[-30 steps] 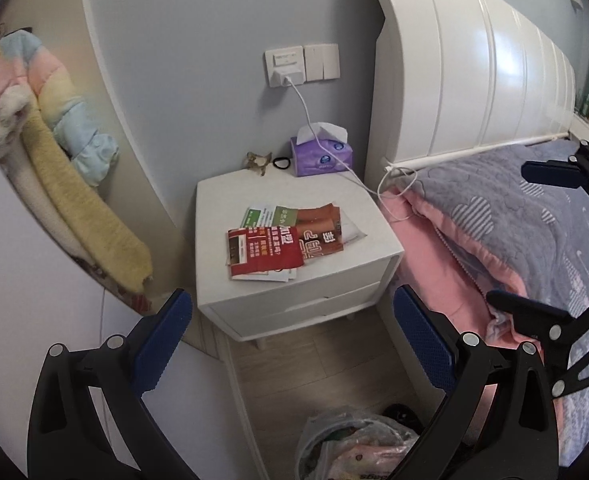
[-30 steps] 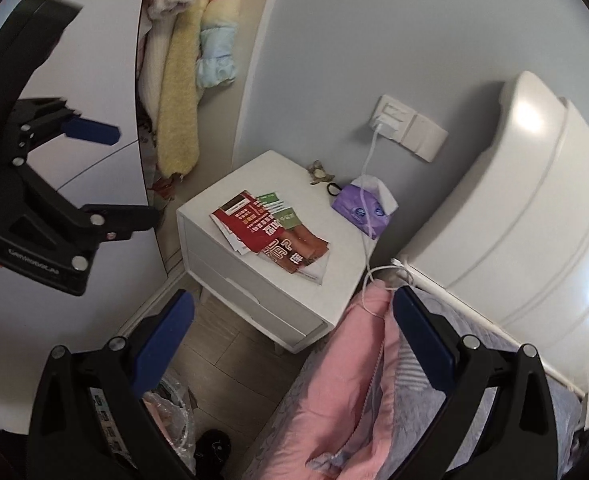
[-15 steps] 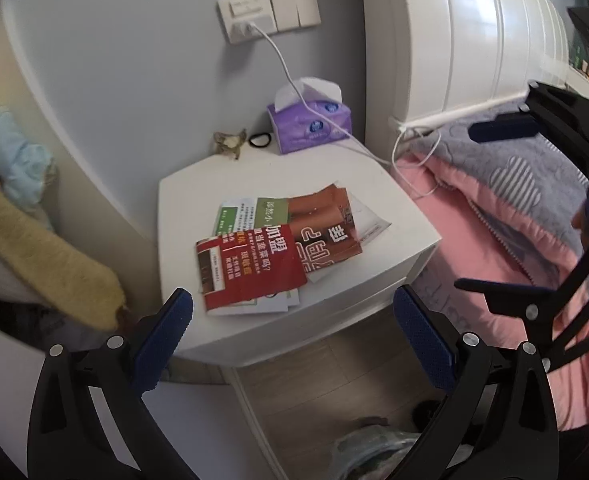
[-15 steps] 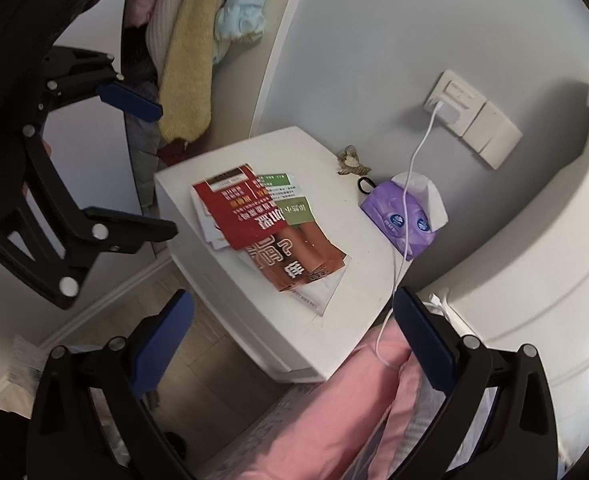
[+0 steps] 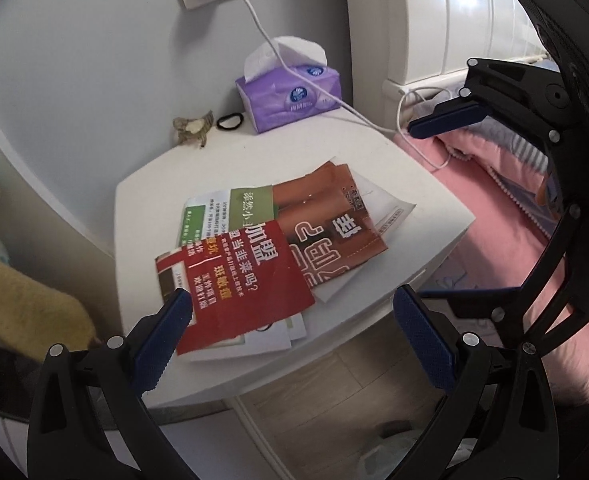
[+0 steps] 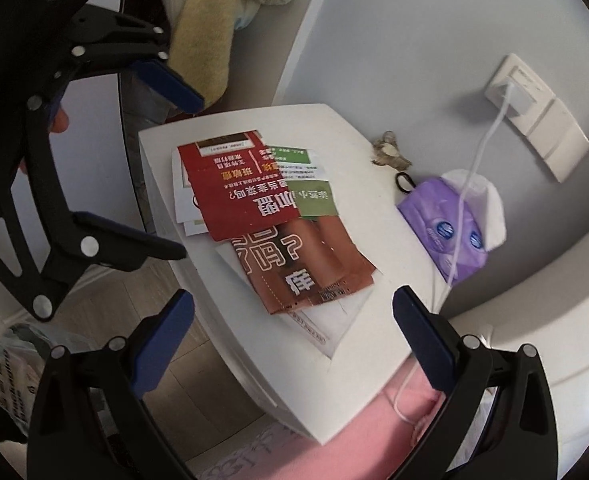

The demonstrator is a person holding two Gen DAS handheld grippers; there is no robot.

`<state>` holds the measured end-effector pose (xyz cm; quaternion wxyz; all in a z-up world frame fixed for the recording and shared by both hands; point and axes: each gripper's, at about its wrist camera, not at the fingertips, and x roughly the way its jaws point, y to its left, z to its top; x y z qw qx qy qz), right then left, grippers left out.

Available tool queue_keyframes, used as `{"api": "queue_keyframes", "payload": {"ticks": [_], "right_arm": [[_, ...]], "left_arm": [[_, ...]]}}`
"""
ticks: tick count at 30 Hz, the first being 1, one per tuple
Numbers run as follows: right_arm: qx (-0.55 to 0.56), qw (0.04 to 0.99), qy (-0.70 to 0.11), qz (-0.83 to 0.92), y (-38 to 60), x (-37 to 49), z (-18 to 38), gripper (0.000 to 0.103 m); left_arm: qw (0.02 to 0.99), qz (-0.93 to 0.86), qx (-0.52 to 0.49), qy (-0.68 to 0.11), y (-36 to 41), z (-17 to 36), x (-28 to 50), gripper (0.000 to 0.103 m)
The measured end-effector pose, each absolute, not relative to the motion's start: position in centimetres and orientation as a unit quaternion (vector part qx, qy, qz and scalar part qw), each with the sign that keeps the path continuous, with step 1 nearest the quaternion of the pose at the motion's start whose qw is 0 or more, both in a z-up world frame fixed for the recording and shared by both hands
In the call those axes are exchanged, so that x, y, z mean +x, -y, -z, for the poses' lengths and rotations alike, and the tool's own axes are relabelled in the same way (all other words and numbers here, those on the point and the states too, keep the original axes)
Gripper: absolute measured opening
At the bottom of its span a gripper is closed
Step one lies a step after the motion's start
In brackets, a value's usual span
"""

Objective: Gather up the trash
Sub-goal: 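Move both tools toward the flyer stack on the nightstand, then close the right gripper on the brown flyer while the left gripper approaches the red flyers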

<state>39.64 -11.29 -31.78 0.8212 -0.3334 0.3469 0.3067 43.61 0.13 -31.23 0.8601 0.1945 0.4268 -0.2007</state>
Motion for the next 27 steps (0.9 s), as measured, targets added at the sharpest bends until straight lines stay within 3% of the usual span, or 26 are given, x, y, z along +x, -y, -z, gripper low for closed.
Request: {"api": "queue_keyframes", "payload": {"ticks": [10,14,20,23,27], "right_arm": [[-0.355,0.811,-0.339,-0.319,10.4,41.3,34.6,0.096],[-0.363,0.805,-0.337,-0.326,9.9,41.5,35.1,0.085],[-0.374,0.802,-0.326,-0.333,9.4,41.5,35.9,0.085],[-0.373,0.801,-0.326,-0.335,9.4,41.8,36.1,0.078],[-0.376,0.798,-0.327,-0.338,9.4,41.9,36.5,0.076]], "left_arm": [[0.857,0.23,0.198,-0.416,-0.6,33.6,45.7,0.098],[0.859,0.229,0.181,-0.42,-1.4,33.8,46.2,0.098],[0.86,0.238,0.169,-0.419,-1.8,34.4,46.7,0.098],[0.859,0.246,0.172,-0.415,-1.7,34.7,47.0,0.098],[0.851,0.26,0.188,-0.416,-1.2,35.0,47.4,0.098]]}}
